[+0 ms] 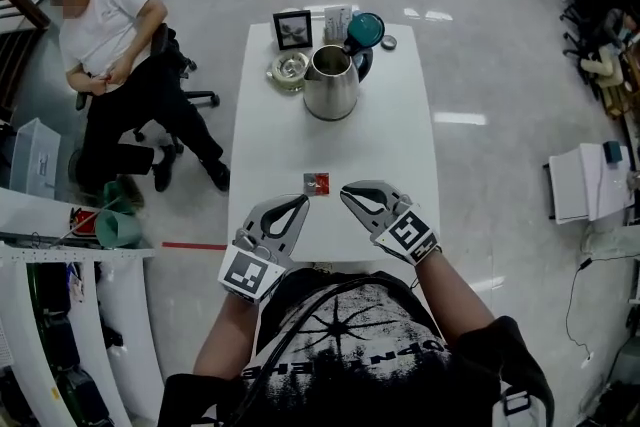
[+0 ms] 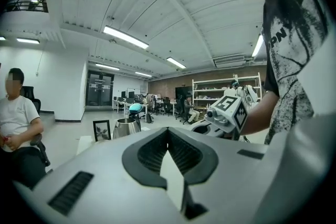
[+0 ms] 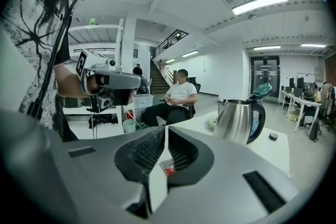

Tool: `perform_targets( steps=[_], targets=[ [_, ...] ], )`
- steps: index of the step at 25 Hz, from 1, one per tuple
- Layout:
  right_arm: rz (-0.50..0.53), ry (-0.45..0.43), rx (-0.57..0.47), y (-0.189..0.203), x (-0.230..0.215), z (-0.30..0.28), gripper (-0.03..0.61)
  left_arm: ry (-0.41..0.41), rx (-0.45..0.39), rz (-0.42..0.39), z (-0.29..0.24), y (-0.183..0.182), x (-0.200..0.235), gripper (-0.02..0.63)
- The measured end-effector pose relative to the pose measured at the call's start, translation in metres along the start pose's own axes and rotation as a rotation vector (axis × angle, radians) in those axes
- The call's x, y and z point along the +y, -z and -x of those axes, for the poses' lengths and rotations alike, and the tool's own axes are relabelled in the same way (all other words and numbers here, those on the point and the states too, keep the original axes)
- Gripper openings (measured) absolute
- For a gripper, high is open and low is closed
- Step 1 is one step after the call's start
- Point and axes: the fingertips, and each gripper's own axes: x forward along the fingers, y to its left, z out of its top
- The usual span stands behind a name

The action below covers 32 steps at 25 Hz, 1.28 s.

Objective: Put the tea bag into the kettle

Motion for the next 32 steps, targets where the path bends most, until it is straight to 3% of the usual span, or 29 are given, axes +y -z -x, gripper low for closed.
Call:
perform_targets(
  steps=[5,8,14,21,24,32],
  targets=[
    [-0.011,-0.014,0.138,0.032,-0.005,-0.047,0.025,0.014,0.019,0.031,0.006,0.018,0.027,0.008],
    [-0.026,-0.028,0.238,0.058,-0.006,-0.073,0.094,0.026,0.009,0.054,0.008,0.015,0.037,0.008],
    [-0.055,-0.044,0.429,0.107,-0.015,-0.109,0.16,0.018,0.017,0.056,0.017,0.02,0.05,0.008],
    [0.004,-0.033,0.595,0.146,-0.025,-0.131,0.227,-0.015,0.034,0.078,0.036,0.032,0.06,0.008],
    [0.012,-0.046,0.642,0.158,-0.027,-0.135,0.244,-0.029,0.046,0.081,0.042,0.037,0.062,0.008],
    [-0.054,-0.055,0.652,0.164,-0.028,-0.141,0.247,-0.058,0.066,0.105,0.055,0.05,0.072,0.008]
  ],
)
